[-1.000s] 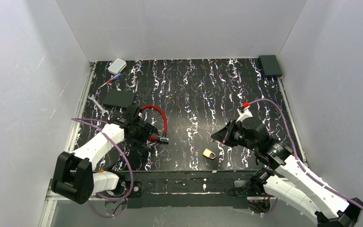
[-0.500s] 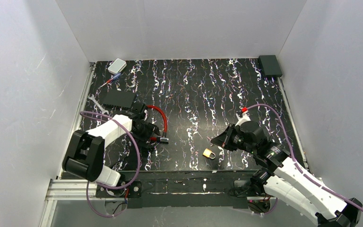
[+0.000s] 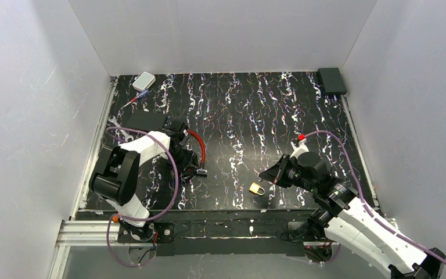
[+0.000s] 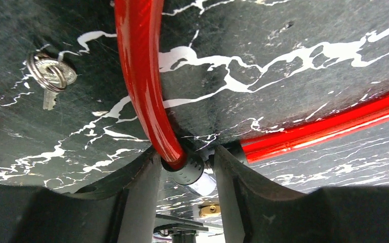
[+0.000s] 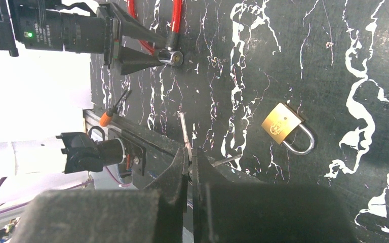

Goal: Unlock with the key

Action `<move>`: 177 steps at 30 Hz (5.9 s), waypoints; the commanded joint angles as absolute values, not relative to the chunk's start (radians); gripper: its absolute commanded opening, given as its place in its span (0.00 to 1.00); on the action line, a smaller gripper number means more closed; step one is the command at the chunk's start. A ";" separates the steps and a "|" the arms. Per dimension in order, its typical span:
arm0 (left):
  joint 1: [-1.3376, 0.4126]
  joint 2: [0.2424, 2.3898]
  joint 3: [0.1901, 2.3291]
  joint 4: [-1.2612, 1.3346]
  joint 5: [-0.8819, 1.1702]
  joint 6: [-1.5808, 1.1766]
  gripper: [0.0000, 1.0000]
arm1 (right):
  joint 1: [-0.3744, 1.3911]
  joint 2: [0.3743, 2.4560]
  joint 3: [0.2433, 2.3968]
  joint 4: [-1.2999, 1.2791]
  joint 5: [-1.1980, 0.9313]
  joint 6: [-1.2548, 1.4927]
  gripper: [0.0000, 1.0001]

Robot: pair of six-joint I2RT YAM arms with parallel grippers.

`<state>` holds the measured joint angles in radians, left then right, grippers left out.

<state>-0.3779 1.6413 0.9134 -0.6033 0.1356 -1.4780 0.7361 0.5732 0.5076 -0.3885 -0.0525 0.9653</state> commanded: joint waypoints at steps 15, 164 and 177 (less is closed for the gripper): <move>-0.405 1.663 0.957 -0.587 0.156 -1.301 0.00 | 0.738 0.534 0.509 -0.361 -0.036 0.922 0.01; -0.387 1.487 0.744 -0.163 0.647 -1.418 0.00 | 1.051 1.157 0.469 0.331 0.197 1.195 0.01; -0.387 1.478 0.737 -0.163 0.645 -1.416 0.00 | 1.048 1.163 0.517 0.304 0.220 1.153 0.01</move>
<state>-0.3882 1.5143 0.7452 -0.1768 0.6102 -1.4223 1.0477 1.1587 0.4538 0.2943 0.1776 1.1820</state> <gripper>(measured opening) 0.166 0.044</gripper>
